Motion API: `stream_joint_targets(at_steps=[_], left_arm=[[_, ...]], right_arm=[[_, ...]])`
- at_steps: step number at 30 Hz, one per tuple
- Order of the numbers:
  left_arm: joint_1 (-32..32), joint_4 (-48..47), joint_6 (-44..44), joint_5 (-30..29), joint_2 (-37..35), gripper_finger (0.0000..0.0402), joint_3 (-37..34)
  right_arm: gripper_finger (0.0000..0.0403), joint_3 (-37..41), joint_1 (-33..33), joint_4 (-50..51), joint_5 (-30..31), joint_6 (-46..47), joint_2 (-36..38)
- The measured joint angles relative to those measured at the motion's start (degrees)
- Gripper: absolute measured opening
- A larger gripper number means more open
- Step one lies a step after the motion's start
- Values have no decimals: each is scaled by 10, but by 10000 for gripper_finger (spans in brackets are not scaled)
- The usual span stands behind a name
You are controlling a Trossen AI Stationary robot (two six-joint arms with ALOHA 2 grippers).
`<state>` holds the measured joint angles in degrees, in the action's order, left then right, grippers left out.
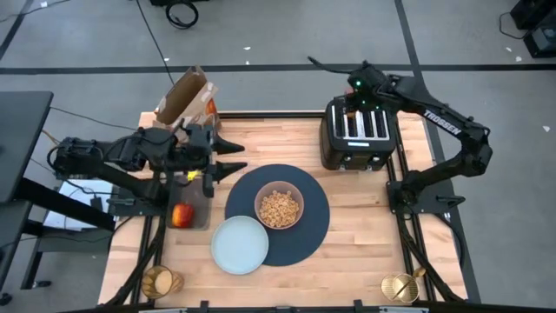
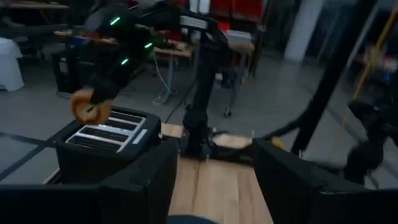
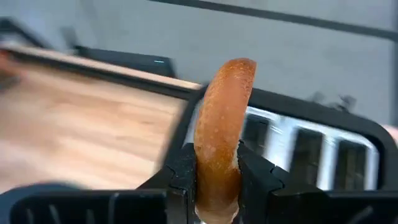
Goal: Arrange a breakfast setting
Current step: Put the toasted bread on the blue plate
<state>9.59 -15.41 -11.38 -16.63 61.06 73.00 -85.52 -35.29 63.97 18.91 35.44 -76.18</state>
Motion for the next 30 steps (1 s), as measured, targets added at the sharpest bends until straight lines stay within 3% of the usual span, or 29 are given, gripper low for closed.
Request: stream_joint_targets(at_steps=[6,10,14,19,25,30], left_arm=[[-37,245,-99,1,-56,264,-203],[-57,437,-182,15,-53,291,-326],[-64,589,-225,23,-25,301,-404],[-63,679,-272,32,2,302,-418],[-63,692,-271,39,31,302,-372],[-63,690,-241,60,46,302,-319]], right_arm=[[87,-78,47,-13,-116,-72,0],[87,-97,86,-50,-232,-92,0],[87,-97,131,-125,-341,-95,0],[87,-98,185,-251,-423,-70,-7],[87,-98,224,-390,-427,3,-24],[87,-98,238,-430,-427,35,-53]])
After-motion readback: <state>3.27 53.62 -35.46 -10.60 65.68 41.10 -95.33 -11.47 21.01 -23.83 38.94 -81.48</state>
